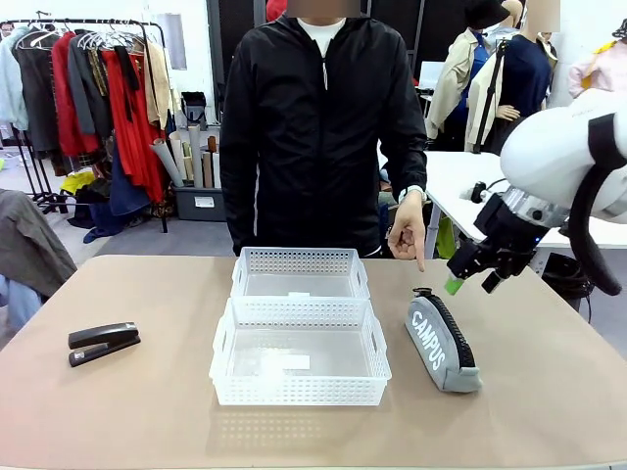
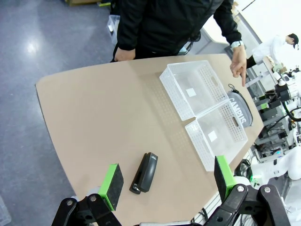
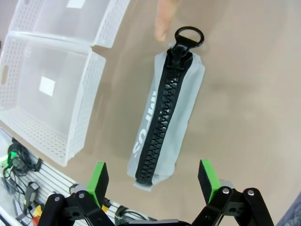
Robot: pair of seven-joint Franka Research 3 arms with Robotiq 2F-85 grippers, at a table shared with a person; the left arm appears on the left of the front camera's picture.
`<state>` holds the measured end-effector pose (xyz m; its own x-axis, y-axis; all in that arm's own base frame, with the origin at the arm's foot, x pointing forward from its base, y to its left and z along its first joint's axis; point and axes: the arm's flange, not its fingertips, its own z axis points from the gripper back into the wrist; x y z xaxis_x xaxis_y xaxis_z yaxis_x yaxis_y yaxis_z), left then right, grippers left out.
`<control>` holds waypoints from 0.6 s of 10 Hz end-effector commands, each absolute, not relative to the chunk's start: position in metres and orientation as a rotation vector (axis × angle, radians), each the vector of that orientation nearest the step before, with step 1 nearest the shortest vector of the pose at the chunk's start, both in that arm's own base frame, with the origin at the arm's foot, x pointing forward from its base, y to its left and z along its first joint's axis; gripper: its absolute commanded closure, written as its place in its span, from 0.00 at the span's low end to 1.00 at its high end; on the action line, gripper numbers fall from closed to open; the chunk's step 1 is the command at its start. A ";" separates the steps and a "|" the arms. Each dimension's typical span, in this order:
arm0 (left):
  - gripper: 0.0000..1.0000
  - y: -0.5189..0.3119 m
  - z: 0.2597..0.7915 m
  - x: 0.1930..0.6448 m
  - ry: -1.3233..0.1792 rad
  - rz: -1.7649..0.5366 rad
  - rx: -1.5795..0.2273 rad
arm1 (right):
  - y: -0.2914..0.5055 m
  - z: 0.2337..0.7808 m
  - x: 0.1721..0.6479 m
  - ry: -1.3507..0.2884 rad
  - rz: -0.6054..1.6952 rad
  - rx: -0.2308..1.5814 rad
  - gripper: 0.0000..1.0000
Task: Distribute items into two baskets.
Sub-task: Pick up the Pencil pouch that the person points to.
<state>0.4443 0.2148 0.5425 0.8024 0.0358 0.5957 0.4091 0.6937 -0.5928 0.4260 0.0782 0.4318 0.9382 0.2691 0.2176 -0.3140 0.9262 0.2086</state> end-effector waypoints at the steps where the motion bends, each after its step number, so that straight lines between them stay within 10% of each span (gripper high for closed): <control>1: 0.00 0.216 0.544 0.443 -0.621 -0.225 -0.789 | 0.089 0.421 0.428 -0.169 0.256 0.178 0.00; 6: 0.00 0.216 0.544 0.443 -0.621 -0.225 -0.789 | 0.105 0.384 0.431 -0.145 0.215 0.105 0.00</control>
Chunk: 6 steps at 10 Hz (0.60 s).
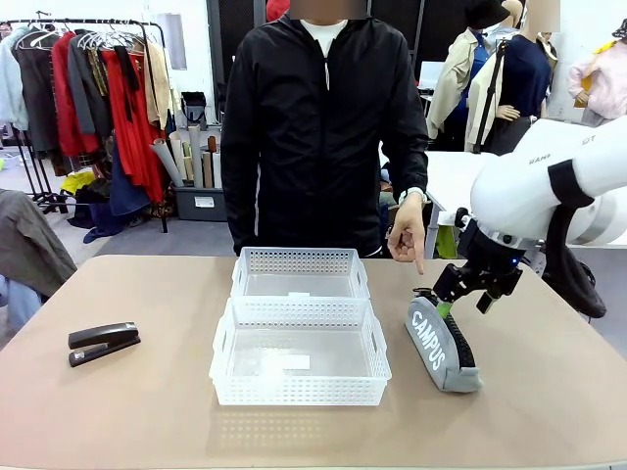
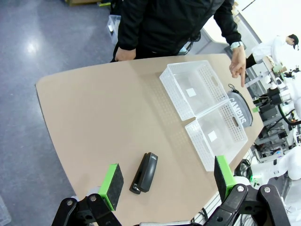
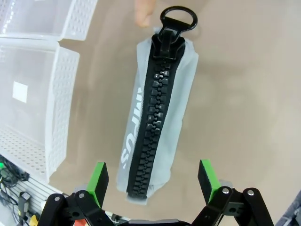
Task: Distribute items into two baskets.
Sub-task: Pick up the Pencil pouch that the person points to.
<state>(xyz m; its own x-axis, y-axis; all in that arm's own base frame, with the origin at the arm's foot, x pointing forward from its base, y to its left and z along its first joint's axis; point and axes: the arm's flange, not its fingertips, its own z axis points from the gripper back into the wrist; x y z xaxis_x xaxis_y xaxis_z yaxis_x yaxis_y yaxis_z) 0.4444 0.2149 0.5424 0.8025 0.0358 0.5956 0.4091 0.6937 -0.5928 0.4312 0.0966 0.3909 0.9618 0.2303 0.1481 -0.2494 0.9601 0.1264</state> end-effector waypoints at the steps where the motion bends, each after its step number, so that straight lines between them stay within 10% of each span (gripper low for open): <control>1: 0.00 0.216 0.544 0.443 -0.621 -0.225 -0.789 | 0.108 0.374 0.433 -0.130 0.212 0.099 0.00; 6: 0.00 0.216 0.544 0.443 -0.621 -0.225 -0.789 | 0.123 0.332 0.430 -0.081 0.206 0.071 0.00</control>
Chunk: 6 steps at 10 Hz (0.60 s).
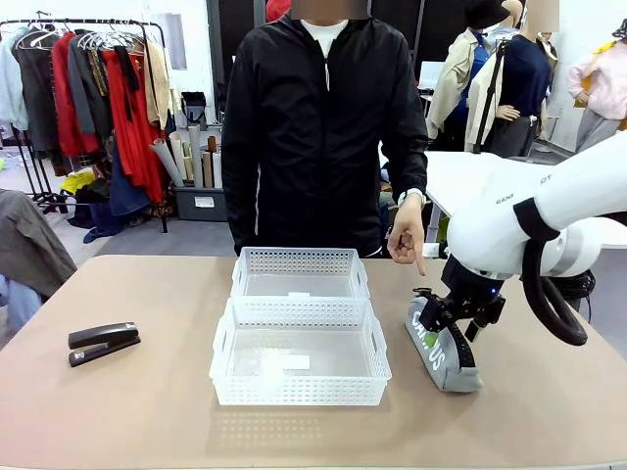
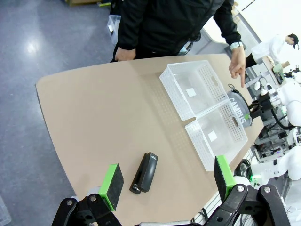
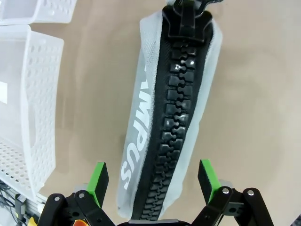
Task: Distribute items into two baskets.
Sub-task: Pick up the Pencil pouch that the person points to.
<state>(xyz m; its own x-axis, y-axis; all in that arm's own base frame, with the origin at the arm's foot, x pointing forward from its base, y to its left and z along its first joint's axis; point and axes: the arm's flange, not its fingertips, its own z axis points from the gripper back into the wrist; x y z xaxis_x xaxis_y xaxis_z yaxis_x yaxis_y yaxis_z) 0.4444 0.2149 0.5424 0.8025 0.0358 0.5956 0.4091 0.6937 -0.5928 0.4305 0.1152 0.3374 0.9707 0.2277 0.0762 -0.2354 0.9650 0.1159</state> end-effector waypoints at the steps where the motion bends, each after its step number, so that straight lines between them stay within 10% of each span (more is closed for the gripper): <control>1: 0.00 0.216 0.544 0.443 -0.621 -0.225 -0.789 | 0.125 0.326 0.430 -0.077 0.204 0.067 0.00; 6: 0.00 0.216 0.544 0.443 -0.621 -0.225 -0.789 | 0.118 0.324 0.431 -0.058 0.223 0.103 0.00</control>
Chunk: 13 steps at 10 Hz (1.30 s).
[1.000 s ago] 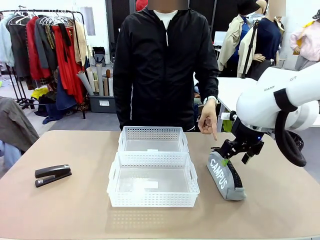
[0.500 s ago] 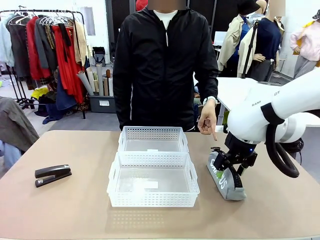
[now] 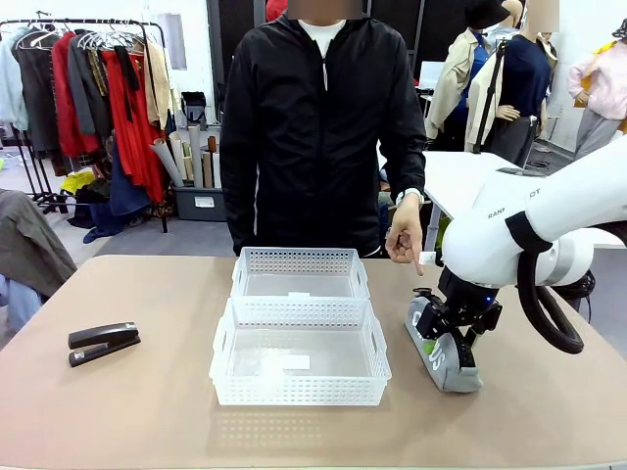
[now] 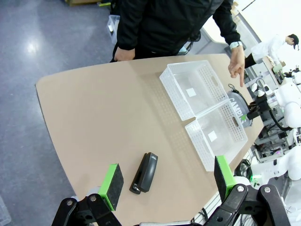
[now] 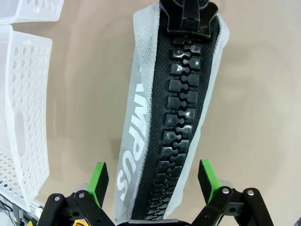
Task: Distribute items into two baskets.
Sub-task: Pick up the Pencil pouch that the person points to.
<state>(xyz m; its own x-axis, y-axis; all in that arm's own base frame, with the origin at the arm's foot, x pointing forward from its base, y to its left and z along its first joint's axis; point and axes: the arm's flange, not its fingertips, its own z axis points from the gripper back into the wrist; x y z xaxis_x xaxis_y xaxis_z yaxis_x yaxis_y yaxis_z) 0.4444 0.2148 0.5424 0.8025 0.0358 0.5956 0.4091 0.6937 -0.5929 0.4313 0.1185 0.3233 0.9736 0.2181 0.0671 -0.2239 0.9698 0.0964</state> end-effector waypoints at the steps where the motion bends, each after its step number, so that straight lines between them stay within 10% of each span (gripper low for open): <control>1: 0.00 0.216 0.544 0.443 -0.621 -0.225 -0.789 | 0.118 0.324 0.431 -0.058 0.223 0.103 0.00; 8: 0.00 0.216 0.544 0.443 -0.621 -0.225 -0.789 | 0.130 0.320 0.456 -0.078 0.158 0.072 0.00; 13: 0.00 0.216 0.544 0.443 -0.621 -0.225 -0.789 | 0.130 0.316 0.460 -0.084 0.136 0.042 0.73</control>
<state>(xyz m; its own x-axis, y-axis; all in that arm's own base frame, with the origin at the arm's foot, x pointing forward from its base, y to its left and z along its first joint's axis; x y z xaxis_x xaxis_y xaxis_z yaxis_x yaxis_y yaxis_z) 0.4444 0.2149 0.5424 0.8025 0.0358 0.5955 0.4090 0.6937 -0.5929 0.4581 0.1266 0.3128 0.9845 0.1602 0.0717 -0.1650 0.9840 0.0670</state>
